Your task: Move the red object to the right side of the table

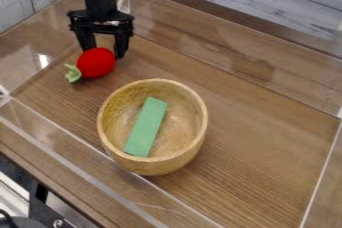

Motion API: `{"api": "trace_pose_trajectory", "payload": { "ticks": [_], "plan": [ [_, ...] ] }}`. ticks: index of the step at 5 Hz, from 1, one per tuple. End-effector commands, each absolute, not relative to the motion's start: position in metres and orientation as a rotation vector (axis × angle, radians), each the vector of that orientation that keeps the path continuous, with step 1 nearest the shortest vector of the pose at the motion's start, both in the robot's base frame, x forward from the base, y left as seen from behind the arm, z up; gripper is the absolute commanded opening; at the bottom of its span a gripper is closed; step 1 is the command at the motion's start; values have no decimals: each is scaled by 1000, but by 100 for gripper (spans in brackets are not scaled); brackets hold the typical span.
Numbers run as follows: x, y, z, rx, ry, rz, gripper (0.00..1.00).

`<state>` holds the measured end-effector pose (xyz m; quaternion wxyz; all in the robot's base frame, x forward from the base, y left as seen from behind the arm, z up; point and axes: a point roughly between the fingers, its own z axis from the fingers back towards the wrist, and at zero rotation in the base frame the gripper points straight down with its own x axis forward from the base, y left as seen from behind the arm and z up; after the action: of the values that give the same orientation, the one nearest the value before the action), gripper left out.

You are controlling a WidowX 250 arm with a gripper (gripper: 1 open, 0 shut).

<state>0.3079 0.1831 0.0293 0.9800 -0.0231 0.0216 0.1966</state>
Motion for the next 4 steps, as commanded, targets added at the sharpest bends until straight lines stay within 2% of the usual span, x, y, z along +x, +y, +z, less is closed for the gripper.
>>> {"api": "trace_pose_trajectory", "payload": {
  "ticks": [1,3,4],
  "plan": [
    [311,190,40,-38,3,432,100],
    [308,202,47,-58,17,368,100],
    [309,201,46,-56,22,451,0]
  ]
}}
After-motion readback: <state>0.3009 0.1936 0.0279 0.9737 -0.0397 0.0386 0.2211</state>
